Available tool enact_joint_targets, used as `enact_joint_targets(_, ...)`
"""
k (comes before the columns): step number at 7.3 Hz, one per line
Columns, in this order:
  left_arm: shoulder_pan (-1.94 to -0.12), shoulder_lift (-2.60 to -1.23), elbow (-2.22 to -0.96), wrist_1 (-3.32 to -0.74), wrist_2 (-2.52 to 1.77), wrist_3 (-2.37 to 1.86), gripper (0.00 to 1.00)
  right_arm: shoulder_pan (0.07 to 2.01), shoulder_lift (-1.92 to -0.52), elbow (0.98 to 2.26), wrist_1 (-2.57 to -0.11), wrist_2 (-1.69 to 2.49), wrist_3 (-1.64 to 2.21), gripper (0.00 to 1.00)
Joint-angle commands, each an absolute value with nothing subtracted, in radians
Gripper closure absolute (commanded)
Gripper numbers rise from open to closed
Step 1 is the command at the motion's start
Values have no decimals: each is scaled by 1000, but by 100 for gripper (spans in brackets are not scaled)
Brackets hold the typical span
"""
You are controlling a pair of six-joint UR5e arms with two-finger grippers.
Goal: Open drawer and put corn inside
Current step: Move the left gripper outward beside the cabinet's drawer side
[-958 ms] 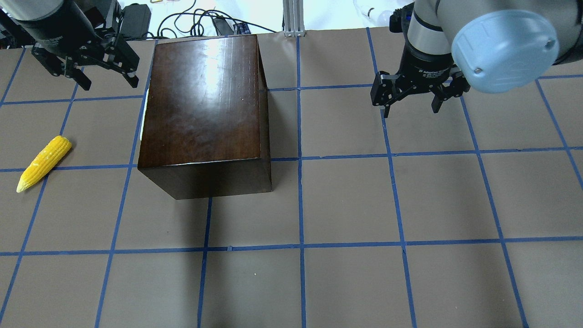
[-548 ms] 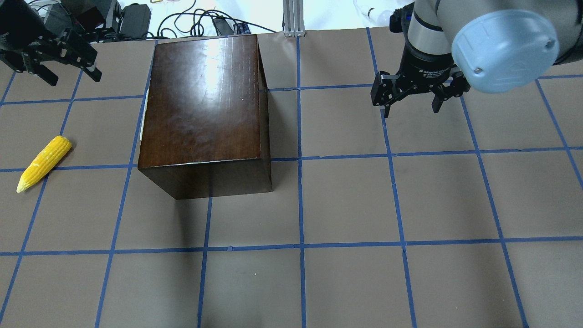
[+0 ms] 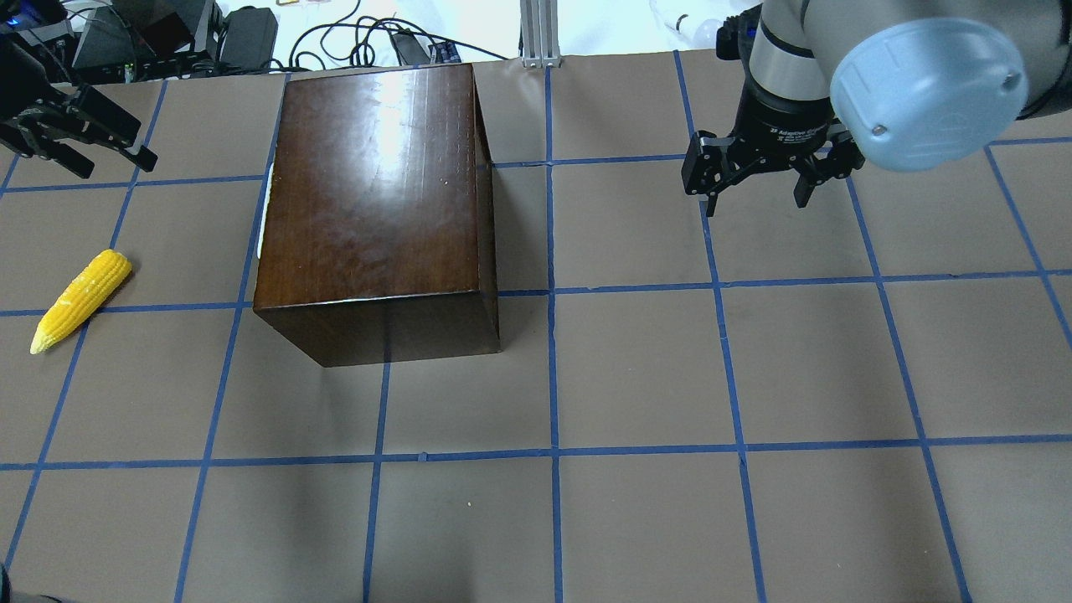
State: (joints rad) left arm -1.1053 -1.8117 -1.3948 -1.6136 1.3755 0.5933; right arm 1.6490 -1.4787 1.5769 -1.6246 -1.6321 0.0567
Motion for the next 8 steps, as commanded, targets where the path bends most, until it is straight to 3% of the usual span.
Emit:
enact_joint_targets(1, -1100, -1874, -1405, -1594, 1335, 611, 0, 1649, -1479, 1577, -1624, -1632, 57, 0)
enact_joint_targets(8, -1121, -1951, -1511, -1514, 1257, 611, 0, 1649, -1479, 1577, -1626, -1631, 57, 0)
